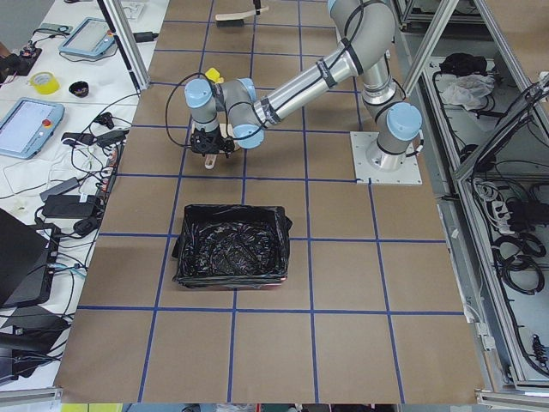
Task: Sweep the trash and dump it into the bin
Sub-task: 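Grasp the dustpan handle with the left gripper and lift the brush with the right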
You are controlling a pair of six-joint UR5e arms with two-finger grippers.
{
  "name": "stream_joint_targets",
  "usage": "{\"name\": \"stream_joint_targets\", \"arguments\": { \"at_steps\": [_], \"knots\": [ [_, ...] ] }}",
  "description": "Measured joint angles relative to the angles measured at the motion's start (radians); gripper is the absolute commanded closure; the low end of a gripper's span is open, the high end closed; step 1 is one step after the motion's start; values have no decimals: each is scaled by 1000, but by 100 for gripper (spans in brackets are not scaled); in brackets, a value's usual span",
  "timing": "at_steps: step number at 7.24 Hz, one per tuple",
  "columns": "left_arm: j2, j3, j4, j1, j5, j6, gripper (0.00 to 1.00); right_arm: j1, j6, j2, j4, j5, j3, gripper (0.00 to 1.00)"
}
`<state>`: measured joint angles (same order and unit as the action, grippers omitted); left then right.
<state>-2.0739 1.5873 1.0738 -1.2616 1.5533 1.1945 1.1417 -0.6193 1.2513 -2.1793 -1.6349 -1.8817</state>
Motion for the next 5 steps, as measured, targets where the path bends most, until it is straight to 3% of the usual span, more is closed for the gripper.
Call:
{"name": "stream_joint_targets", "arguments": {
  "at_steps": [2, 3, 4, 5],
  "knots": [
    [1, 1, -1, 2, 1, 0, 58, 0, 1, -1, -5, -1, -2, 8],
    [0, 1, -1, 2, 1, 1, 59, 0, 0, 1, -5, -1, -2, 14],
    [-2, 1, -3, 2, 1, 2, 73, 0, -1, 1, -5, -3, -2, 16],
    [-5, 2, -5, 2, 1, 4, 96, 0, -1, -1, -4, -7, -3, 17]
  ]
}}
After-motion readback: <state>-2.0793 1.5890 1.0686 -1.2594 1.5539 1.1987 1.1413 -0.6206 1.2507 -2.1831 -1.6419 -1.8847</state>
